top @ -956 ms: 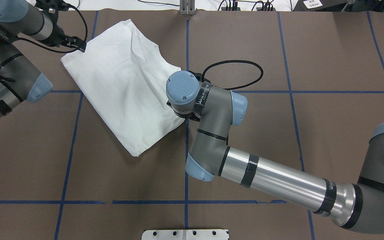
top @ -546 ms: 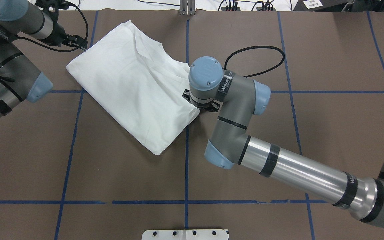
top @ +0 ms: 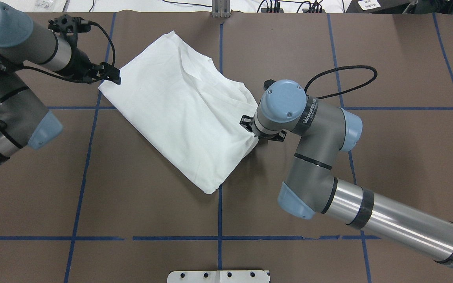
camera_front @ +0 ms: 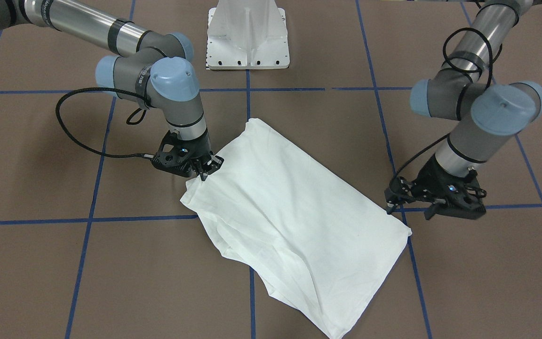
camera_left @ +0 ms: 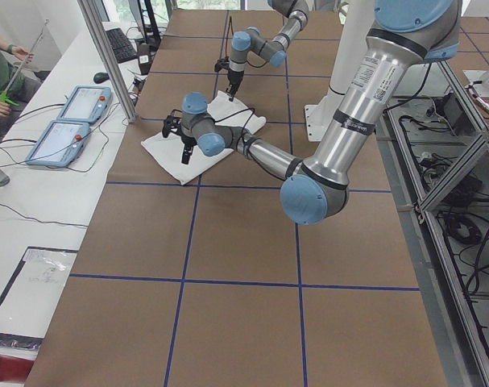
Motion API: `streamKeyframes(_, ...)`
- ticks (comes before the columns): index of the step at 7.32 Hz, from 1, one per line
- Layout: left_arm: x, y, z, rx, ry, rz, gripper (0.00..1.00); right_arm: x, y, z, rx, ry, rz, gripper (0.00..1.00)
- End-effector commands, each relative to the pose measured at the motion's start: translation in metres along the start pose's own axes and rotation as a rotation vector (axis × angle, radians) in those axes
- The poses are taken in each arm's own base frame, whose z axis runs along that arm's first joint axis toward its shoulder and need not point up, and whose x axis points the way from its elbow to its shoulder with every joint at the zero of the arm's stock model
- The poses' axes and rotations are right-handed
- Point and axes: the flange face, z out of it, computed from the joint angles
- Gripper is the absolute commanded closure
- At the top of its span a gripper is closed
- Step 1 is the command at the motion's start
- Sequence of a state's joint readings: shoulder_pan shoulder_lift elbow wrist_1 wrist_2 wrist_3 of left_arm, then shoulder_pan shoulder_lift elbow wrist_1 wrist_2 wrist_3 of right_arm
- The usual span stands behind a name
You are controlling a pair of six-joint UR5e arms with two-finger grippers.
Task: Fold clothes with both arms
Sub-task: 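Grasp the shirt edge with the right gripper and drag it toward the robot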
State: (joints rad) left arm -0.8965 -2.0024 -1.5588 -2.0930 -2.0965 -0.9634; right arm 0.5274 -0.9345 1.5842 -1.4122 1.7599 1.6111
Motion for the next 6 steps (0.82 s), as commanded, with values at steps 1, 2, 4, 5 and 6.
streamKeyframes(1,0.061,0.099,0.0,-0.109,0.097,-0.107,0.0,-0.016,0.077,-0.012,-0.007,-0.006,0.027,1.0)
streamKeyframes(2,0.079,0.143,0.001,-0.163,0.116,-0.152,0.0,-0.019,0.11,-0.029,-0.001,0.006,0.036,1.0)
streamKeyframes(4,0.113,0.201,0.005,-0.23,0.13,-0.284,0.0,-0.017,0.132,-0.036,0.005,0.007,0.021,1.0)
streamKeyframes(5,0.129,0.227,0.017,-0.216,0.111,-0.382,0.0,-0.017,0.133,-0.035,0.007,0.007,0.02,1.0)
streamKeyframes(6,0.14,0.25,0.028,-0.205,0.091,-0.47,0.0,-0.018,0.133,-0.036,0.007,0.006,0.019,1.0)
